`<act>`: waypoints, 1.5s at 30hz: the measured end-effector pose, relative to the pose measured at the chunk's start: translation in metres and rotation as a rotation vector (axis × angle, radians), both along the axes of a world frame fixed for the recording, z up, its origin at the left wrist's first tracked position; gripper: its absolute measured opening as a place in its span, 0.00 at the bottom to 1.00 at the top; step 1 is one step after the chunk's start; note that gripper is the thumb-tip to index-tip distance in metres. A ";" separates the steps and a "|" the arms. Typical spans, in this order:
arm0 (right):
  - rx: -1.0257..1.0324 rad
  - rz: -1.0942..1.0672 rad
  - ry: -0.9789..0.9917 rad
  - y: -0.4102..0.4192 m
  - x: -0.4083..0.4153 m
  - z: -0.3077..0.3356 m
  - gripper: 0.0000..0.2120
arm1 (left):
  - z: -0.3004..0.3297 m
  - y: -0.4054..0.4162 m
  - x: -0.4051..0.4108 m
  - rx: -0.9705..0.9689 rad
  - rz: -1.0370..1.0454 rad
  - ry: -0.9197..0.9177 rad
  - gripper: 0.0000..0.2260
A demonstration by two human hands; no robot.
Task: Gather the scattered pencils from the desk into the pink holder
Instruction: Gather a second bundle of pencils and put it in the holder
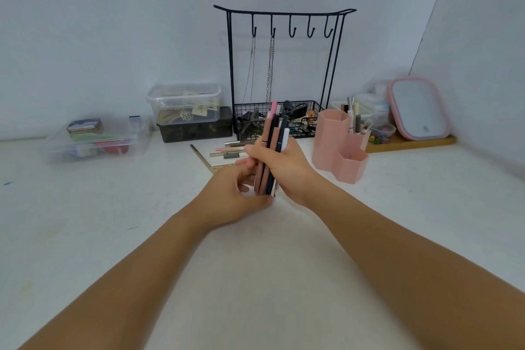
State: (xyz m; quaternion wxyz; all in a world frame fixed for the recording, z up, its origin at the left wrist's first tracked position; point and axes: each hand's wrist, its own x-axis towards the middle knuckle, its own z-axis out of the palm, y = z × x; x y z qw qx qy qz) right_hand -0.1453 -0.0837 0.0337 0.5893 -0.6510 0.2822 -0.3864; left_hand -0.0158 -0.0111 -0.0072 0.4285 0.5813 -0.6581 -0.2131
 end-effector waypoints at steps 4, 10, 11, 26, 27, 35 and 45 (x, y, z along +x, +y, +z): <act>-0.130 -0.050 0.084 0.002 -0.016 0.005 0.10 | -0.001 0.000 -0.011 -0.044 0.015 -0.085 0.15; -0.173 -0.202 0.193 -0.001 -0.051 0.003 0.06 | -0.011 0.000 -0.007 -0.091 0.130 -0.175 0.17; -0.164 -0.200 0.219 -0.001 -0.056 0.002 0.06 | -0.012 0.000 -0.009 -0.098 0.125 -0.181 0.15; -0.277 -0.455 0.766 -0.042 -0.116 0.037 0.06 | 0.023 -0.055 -0.059 -0.079 0.209 0.123 0.18; -0.246 -0.426 0.745 -0.041 -0.118 0.039 0.03 | 0.022 -0.062 -0.066 -0.076 0.219 0.142 0.22; -0.036 -0.359 -0.161 -0.035 -0.122 0.068 0.11 | -0.003 -0.077 -0.105 -0.077 0.063 0.295 0.35; -0.092 -0.409 -0.352 -0.082 -0.068 0.106 0.07 | -0.004 -0.080 -0.094 -0.020 0.077 0.366 0.28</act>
